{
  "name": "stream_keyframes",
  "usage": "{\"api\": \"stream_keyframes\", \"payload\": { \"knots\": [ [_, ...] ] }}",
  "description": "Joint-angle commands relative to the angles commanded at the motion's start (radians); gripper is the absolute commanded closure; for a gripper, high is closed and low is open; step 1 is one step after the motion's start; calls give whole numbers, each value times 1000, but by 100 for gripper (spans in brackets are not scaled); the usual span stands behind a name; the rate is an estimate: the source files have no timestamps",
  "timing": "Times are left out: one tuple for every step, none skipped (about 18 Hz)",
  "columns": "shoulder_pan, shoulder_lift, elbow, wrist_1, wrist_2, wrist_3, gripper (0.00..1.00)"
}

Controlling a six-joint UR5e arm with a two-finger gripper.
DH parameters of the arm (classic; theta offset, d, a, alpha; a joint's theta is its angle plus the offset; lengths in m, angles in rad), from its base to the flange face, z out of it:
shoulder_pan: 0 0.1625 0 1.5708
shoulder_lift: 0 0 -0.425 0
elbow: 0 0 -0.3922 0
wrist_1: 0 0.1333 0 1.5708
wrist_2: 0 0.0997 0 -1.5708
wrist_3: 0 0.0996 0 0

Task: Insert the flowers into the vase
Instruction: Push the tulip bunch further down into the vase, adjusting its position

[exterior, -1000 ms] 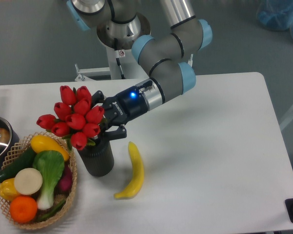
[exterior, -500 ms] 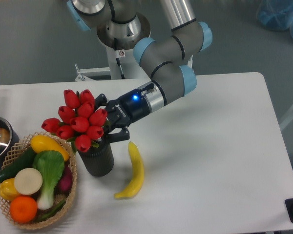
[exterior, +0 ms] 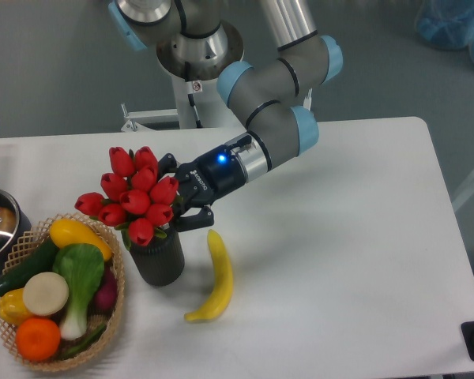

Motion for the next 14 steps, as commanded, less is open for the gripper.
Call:
{"api": "stream_keyframes", "payload": {
  "knots": [
    [0, 0, -2, 0, 0, 0, 50],
    [0, 0, -8, 0, 2, 2, 50],
    [0, 0, -14, 2, 2, 2, 50],
    [0, 0, -14, 2, 2, 5, 50],
    [0, 0, -14, 2, 2, 6, 50],
    [0, 0, -15, 2, 2, 6, 50],
    [-2, -2, -15, 2, 2, 11, 50],
    [-2, -2, -15, 2, 2, 11, 50],
    [-2, -2, -15, 2, 2, 12, 50],
    [-3, -3, -15, 2, 2, 12, 50],
    [-3, -9, -15, 2, 2, 14, 50],
    [-3, -11, -15, 2, 2, 18, 50],
    [-3, -17, -15, 2, 2, 20, 50],
    [-3, -24, -15, 2, 2, 28, 50]
  ]
}}
